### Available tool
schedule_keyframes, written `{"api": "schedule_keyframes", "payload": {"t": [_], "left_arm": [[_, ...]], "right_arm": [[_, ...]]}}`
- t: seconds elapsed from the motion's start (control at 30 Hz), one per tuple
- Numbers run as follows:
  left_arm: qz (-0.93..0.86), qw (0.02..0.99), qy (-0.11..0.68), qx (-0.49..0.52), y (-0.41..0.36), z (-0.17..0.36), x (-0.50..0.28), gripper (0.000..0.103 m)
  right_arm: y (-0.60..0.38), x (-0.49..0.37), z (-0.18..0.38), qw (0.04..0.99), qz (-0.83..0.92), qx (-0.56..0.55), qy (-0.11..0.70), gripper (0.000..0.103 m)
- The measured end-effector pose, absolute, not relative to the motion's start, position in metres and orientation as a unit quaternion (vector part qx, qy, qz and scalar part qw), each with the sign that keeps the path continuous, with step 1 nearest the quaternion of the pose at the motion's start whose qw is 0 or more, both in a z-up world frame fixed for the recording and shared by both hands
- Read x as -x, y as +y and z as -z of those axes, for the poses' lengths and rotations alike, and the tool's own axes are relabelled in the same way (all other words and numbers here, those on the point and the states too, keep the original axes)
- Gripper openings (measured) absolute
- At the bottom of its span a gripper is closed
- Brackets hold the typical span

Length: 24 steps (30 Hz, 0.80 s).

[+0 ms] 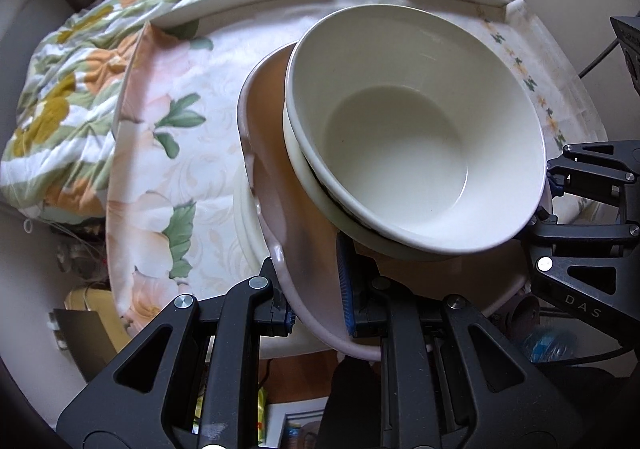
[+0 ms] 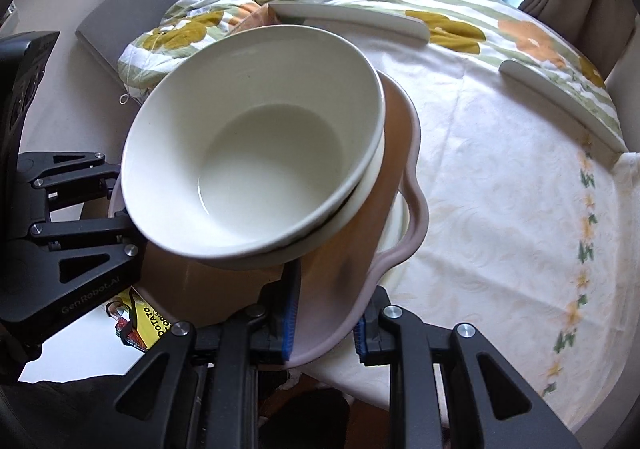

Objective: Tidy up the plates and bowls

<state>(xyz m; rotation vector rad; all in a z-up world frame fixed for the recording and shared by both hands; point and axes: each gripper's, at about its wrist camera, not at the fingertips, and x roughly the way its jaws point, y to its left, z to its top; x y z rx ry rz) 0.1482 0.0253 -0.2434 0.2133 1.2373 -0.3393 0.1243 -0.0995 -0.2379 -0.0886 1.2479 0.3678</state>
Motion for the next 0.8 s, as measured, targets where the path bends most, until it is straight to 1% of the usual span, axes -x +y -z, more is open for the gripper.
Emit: {"api": "schedule_keyframes", "payload": {"t": [0.2, 0.47, 0.8], "left_arm": [[0.170, 0.790, 0.582, -0.090, 0.029, 0.258, -0.151, 0.015], [0.172, 0.784, 0.590, -0.085, 0.029, 0.263, -0.155, 0.015], [0.171, 0.753, 0.630, -0.078, 0.029, 0.271, -0.164, 0.015]], "right_arm": [[-0.090, -0.124, 0.247, 0.792, -0.159, 0.049, 0.588, 0.021], [-0.091, -0.125, 0.251, 0.791, -0.153, 0.050, 0.590, 0.021], [-0.091, -0.133, 0.252, 0.771, -0.151, 0.040, 0.617, 0.021]]}}
